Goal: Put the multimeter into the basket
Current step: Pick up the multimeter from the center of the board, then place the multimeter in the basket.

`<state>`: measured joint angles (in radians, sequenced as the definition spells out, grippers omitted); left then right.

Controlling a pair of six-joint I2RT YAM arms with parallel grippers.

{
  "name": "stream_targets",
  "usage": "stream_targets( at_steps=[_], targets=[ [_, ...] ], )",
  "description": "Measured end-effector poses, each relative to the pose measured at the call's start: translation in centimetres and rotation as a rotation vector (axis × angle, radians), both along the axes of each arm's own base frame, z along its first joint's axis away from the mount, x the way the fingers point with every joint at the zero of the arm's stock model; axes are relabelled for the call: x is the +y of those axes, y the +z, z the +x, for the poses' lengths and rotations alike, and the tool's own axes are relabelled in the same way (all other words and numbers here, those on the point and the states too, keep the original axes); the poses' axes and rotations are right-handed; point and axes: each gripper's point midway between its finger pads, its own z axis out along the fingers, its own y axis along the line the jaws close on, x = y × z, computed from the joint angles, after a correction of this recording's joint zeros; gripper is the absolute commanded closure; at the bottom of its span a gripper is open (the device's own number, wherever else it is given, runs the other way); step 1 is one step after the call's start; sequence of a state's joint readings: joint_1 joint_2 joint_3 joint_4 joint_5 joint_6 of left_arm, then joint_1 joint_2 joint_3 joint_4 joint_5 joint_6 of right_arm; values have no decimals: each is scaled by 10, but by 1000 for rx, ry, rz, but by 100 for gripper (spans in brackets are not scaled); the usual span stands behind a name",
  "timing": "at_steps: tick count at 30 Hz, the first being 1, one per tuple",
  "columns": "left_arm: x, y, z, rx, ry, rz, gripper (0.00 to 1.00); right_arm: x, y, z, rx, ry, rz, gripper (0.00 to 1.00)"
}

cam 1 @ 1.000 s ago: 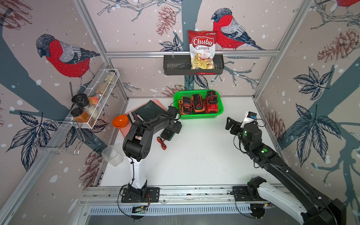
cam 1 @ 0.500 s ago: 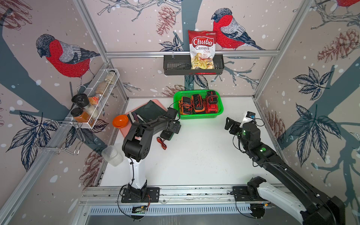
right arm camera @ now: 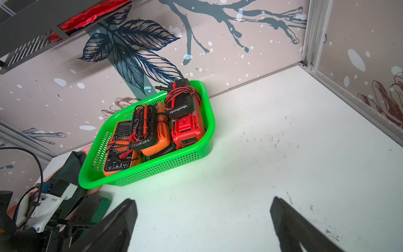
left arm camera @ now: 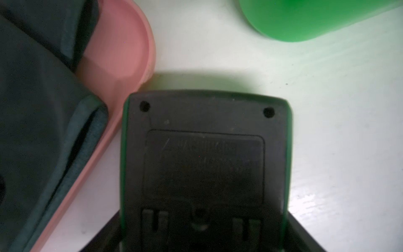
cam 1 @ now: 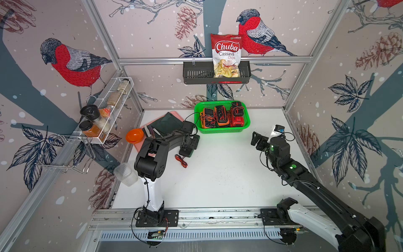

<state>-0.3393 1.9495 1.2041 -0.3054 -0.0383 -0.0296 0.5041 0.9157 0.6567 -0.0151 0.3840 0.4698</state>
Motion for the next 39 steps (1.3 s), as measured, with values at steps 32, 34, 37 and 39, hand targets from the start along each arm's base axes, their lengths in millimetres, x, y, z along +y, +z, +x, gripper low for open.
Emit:
stream_targets(
  at_steps=[32, 34, 37, 39],
  targets=[
    [-15, 258, 64, -651, 252, -396, 100, -2, 10, -1, -42, -8, 19, 0],
    [-21, 261, 75, -687, 248, -425, 100, -3, 11, -2, -46, -10, 21, 0],
    [-32, 266, 90, -740, 244, -470, 100, -4, 12, -2, -50, -16, 20, 0],
    [-41, 268, 98, -769, 236, -492, 100, -5, 11, -2, -50, -20, 19, 0]
  ],
)
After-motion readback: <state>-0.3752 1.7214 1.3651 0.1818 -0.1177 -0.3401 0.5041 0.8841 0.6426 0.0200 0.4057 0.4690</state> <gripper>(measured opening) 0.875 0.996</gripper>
